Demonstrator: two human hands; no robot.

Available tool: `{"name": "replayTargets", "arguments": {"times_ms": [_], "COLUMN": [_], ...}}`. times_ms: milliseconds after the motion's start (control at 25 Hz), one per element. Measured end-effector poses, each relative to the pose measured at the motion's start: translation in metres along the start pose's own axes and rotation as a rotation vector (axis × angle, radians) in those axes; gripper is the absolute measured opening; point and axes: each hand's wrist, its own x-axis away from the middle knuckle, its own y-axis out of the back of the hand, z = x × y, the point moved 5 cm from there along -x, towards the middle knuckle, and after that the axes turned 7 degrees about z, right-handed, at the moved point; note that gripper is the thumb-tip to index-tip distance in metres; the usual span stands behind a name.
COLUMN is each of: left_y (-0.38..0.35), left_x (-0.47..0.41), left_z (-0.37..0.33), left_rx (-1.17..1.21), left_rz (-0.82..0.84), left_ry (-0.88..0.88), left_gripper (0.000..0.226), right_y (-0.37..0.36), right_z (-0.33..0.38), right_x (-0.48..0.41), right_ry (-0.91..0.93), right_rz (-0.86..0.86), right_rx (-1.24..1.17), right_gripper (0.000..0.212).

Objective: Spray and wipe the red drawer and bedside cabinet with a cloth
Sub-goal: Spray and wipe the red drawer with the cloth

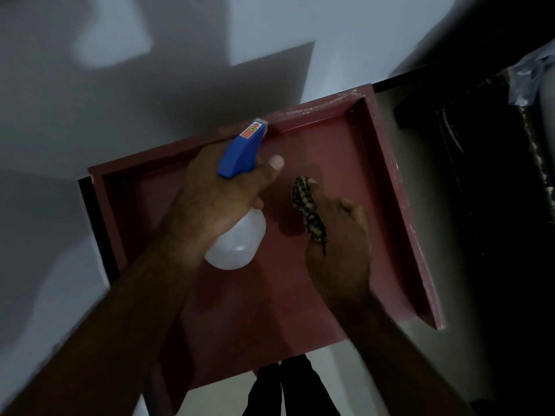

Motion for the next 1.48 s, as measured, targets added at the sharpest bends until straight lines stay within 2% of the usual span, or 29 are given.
{"name": "replayTargets", "arguments": {"times_ms": [280, 440, 600, 840, 1120, 1240, 1480], "left_y": [0.035, 0.053, 0.067, 0.076, 0.077, 0.075, 0.074], "left_x": [0.027, 0.037, 0.045, 0.046, 0.045, 0.043, 0.042], "left_z": [0.037, 0.054, 0.069, 0.082, 0.084, 0.081, 0.077], "left_rx": [0.093, 0.133, 0.178, 0.176, 0.197, 0.197, 0.164], "left_rz": [-0.147, -0.167, -0.204, -0.192, -0.176, -0.168, -0.172], "left_ry": [0.066, 0.074, 0.105, 0.115, 0.094, 0.079, 0.067], "left_gripper": [0.039, 0.039, 0.027, 0.025, 0.026, 0.024, 0.026], "right_y": [-0.036, -0.055, -0.072, -0.110, -0.119, -0.123, -0.118], "right_z": [0.040, 0.071, 0.086, 0.098, 0.094, 0.091, 0.091], "right_x": [-0.019, -0.031, -0.056, -0.083, -0.084, -0.082, -0.084], "right_ry": [0.078, 0.170, 0.178, 0.208, 0.228, 0.235, 0.298], "right_rz": [0.086, 0.103, 0.073, 0.110, 0.131, 0.162, 0.085], "right_rx": [0.004, 0.033, 0.123, 0.252, 0.364, 0.323, 0.278], "right_gripper": [0.074, 0.072, 0.060, 0.063, 0.061, 0.058, 0.054]}}
